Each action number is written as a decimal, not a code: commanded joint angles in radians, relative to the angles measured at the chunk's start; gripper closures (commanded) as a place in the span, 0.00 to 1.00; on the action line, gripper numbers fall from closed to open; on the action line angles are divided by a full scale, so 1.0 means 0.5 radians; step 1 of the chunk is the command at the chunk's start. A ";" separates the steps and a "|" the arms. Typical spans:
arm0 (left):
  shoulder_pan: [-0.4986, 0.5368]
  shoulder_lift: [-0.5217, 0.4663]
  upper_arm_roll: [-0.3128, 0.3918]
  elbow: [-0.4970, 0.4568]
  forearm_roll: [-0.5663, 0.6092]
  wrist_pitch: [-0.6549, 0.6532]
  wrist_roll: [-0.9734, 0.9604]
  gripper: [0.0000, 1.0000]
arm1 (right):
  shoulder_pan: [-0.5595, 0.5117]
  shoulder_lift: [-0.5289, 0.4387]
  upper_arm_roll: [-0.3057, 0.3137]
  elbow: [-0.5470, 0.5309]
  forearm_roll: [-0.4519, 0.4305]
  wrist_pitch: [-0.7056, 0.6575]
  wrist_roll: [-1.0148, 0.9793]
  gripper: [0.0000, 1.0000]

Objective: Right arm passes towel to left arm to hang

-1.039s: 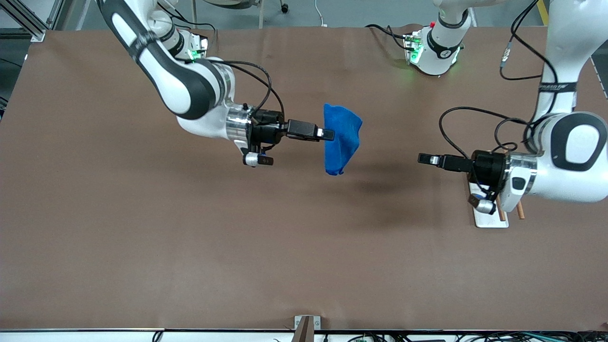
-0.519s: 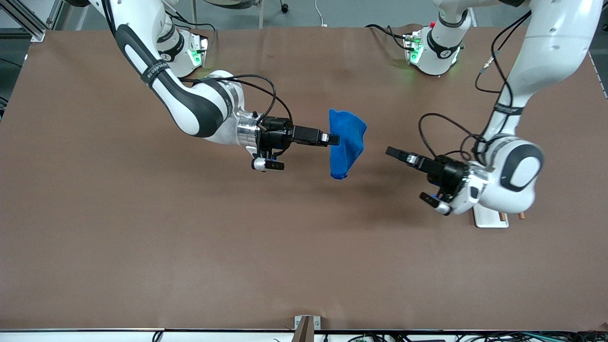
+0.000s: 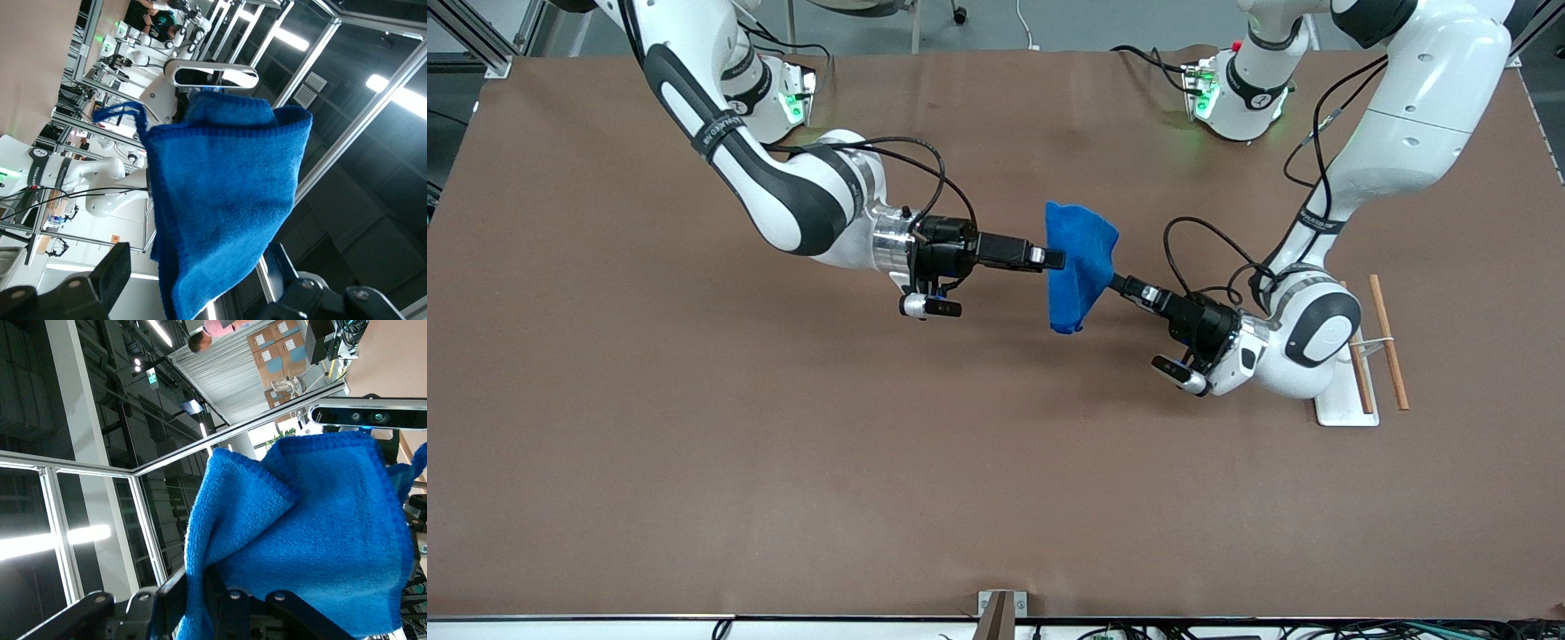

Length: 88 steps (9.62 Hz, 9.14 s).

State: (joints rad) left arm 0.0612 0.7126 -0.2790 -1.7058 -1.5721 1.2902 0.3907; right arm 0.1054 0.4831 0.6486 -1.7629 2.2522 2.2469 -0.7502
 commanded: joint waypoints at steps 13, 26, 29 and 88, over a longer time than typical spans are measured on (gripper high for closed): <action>0.052 0.069 -0.007 0.193 -0.102 0.009 -0.102 1.00 | -0.036 -0.012 0.025 -0.008 0.064 0.025 -0.015 0.01; 0.154 -0.369 0.227 0.650 2.019 0.291 -1.349 1.00 | -0.315 -0.193 -0.986 -0.162 -2.543 -0.497 0.411 0.00; 0.230 -0.535 0.245 0.629 2.468 0.328 -1.358 1.00 | -0.312 -0.319 -1.278 0.025 -3.244 -0.934 0.781 0.00; -0.076 -1.634 0.257 0.181 3.206 0.392 -0.916 0.00 | -0.376 -0.957 -1.494 0.691 -4.495 -1.631 1.562 0.00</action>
State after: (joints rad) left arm 0.0409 -0.0871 -0.1630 -1.5598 0.0186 1.4681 -0.0896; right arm -0.0794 0.0047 -0.0980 -1.4229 -0.0090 1.4384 0.0292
